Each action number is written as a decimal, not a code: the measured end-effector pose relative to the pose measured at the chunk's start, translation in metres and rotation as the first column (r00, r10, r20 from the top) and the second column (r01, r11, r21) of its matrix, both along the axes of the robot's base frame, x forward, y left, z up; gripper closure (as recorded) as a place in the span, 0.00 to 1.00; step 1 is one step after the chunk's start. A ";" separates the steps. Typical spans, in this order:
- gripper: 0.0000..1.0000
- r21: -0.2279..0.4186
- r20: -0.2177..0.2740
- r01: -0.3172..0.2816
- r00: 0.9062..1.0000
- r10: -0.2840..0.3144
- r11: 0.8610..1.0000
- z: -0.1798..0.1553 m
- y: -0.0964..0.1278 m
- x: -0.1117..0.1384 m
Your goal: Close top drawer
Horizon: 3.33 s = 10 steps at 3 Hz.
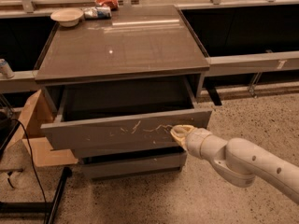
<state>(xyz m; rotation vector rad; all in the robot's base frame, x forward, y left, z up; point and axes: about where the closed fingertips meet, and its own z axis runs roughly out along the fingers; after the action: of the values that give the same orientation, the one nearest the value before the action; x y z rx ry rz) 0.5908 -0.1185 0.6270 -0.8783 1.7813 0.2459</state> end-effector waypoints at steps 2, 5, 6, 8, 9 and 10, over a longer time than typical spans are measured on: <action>1.00 -0.063 0.014 -0.060 0.998 0.061 0.996 0.007 0.012 0.000; 1.00 -0.408 -0.072 -0.376 0.922 0.381 0.832 0.009 0.053 -0.013; 1.00 -0.440 -0.083 -0.404 0.907 0.412 0.802 0.004 0.062 -0.008; 1.00 -0.451 -0.072 -0.400 0.907 0.415 0.798 0.004 0.064 -0.006; 1.00 -0.476 -0.050 -0.387 0.908 0.415 0.790 0.002 0.067 0.003; 1.00 -0.493 -0.036 -0.378 0.909 0.415 0.784 0.001 0.068 0.011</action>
Offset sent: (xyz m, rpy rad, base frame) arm 0.0013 0.0290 0.0209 -0.1845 -0.0480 0.1671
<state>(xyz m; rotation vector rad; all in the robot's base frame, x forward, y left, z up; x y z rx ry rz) 0.6017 -0.0508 0.6277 -1.6184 1.5911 0.0195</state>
